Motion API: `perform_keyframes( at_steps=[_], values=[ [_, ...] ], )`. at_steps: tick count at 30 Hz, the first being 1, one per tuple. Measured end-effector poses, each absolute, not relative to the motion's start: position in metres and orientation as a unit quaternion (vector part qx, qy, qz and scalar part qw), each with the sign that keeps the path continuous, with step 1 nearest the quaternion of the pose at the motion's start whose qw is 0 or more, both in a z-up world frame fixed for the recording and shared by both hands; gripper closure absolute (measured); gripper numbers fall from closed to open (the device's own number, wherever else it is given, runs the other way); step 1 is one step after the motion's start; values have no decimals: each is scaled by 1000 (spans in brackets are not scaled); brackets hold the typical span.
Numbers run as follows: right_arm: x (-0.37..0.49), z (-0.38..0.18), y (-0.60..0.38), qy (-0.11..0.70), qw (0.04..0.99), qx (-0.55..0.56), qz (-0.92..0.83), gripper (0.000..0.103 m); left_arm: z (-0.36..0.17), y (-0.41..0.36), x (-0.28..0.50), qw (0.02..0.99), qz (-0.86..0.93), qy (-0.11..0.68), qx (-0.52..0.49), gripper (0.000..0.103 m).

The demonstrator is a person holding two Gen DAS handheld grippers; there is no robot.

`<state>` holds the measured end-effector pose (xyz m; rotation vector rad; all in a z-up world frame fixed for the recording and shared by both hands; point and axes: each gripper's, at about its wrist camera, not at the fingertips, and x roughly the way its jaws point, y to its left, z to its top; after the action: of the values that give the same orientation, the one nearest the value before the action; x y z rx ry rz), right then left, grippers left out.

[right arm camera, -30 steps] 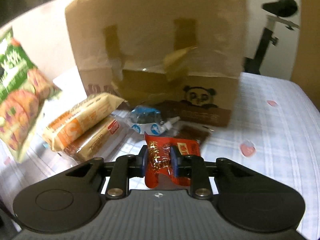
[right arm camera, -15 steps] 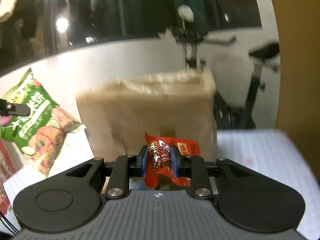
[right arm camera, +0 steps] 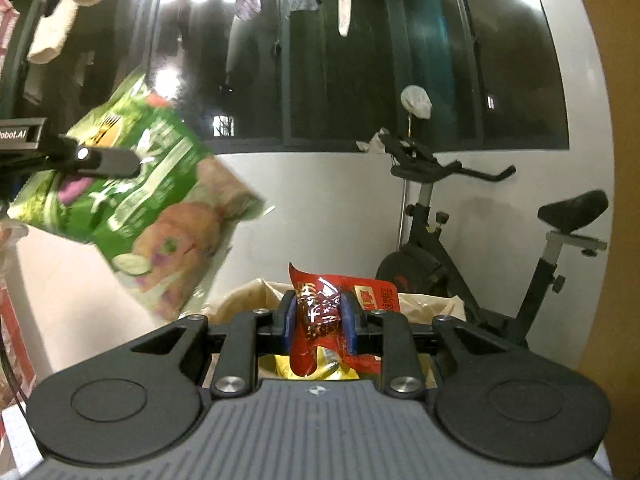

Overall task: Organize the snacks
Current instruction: 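Carry both packets over the box and open both tools to drop them, then lower both tools back to the pile and grasp the orange bar with left tool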

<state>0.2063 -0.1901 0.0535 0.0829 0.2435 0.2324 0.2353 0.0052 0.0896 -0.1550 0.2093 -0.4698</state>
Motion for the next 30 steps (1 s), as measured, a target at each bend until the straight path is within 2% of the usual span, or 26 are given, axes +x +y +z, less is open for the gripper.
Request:
perform_keyframes(
  at_steps=[6, 10, 12, 13, 14, 15, 20, 30],
  values=[
    [253, 30, -192, 161, 980, 85, 79, 78, 64, -15, 292, 965, -211, 139, -75, 45],
    [272, 13, -192, 200, 973, 93, 72, 76, 41, -25, 318, 963, -183, 196, -42, 40],
    [273, 8, -191, 210, 972, 87, 55, 66, 32, -30, 325, 962, -170, 213, -11, 31],
    [271, 7, -192, 211, 972, 89, 50, 63, 30, -30, 326, 964, -159, 212, 4, 23],
    [270, 7, -195, 212, 971, 96, 52, 55, 29, -30, 326, 966, -151, 211, 12, 17],
    [268, 7, -196, 210, 971, 101, 54, 49, 28, -27, 326, 967, -146, 210, 13, 16],
    [256, 12, -200, 203, 974, 88, 53, 48, 31, -2, 319, 964, -146, 219, -27, 16],
    [222, 16, -197, 199, 976, 53, 73, 48, 25, 26, 278, 966, -122, 226, -35, 16]
  ],
)
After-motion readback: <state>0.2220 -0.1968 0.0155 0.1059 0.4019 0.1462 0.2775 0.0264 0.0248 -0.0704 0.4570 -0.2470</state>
